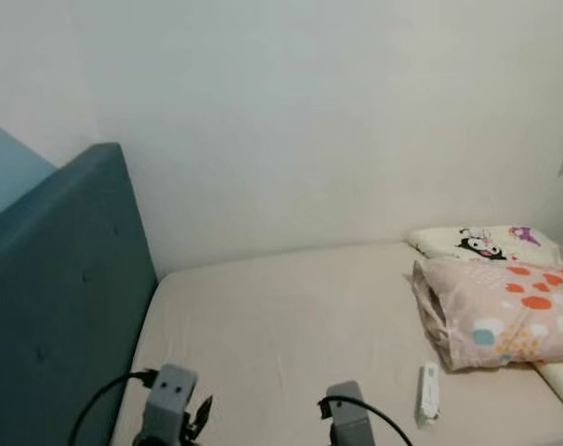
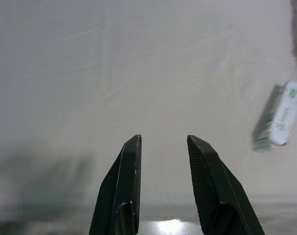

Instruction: Clean up the room

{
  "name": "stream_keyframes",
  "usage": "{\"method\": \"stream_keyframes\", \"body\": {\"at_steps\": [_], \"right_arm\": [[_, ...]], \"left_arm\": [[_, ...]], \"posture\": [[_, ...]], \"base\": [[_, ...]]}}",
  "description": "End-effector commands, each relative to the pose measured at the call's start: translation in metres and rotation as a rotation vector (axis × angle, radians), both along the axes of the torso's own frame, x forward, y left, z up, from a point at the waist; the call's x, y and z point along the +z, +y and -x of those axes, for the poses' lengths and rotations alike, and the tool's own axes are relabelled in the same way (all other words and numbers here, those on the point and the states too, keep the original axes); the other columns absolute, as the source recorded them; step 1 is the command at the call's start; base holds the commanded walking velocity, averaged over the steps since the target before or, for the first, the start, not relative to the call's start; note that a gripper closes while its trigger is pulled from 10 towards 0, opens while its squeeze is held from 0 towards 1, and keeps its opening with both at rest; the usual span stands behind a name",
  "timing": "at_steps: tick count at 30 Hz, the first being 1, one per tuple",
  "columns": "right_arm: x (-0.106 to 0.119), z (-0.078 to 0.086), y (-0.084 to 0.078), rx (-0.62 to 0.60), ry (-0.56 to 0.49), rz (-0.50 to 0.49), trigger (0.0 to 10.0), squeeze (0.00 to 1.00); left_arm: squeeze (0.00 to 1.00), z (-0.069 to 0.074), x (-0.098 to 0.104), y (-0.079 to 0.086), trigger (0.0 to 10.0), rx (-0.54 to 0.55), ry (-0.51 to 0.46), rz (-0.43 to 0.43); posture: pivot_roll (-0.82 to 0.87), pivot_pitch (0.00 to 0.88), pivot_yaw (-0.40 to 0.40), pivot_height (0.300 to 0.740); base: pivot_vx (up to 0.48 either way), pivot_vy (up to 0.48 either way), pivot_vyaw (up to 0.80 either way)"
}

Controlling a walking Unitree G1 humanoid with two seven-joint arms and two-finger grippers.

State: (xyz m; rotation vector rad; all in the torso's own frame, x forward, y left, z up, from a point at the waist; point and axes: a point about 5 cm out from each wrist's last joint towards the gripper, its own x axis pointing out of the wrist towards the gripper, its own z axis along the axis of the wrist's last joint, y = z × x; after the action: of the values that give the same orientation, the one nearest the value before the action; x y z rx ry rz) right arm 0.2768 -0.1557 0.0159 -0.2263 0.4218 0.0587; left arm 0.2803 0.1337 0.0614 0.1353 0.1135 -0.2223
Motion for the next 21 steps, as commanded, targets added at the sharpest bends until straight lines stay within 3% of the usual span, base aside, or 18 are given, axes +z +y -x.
{"method": "stream_keyframes", "body": {"at_steps": [1, 21], "right_arm": [[-0.0025, 0.0025, -0.0034, -0.016, 0.012, -0.004, 10.0, 0.00], [-0.0041, 0.0035, -0.0021, -0.015, 0.021, -0.010, 10.0, 0.00]], "left_arm": [[0.00, 0.0031, -0.0050, -0.0041, 10.0, -0.010, 0.022, 0.013], [0.00, 0.0044, -0.0059, -0.0032, 10.0, -0.019, 0.017, -0.002]], "posture": [[-0.02, 0.099, -0.013, 0.740], [-0.02, 0.101, -0.010, 0.740]], "base": [[0.285, 0.000, 0.00], [0.000, 0.000, 0.00]]}}
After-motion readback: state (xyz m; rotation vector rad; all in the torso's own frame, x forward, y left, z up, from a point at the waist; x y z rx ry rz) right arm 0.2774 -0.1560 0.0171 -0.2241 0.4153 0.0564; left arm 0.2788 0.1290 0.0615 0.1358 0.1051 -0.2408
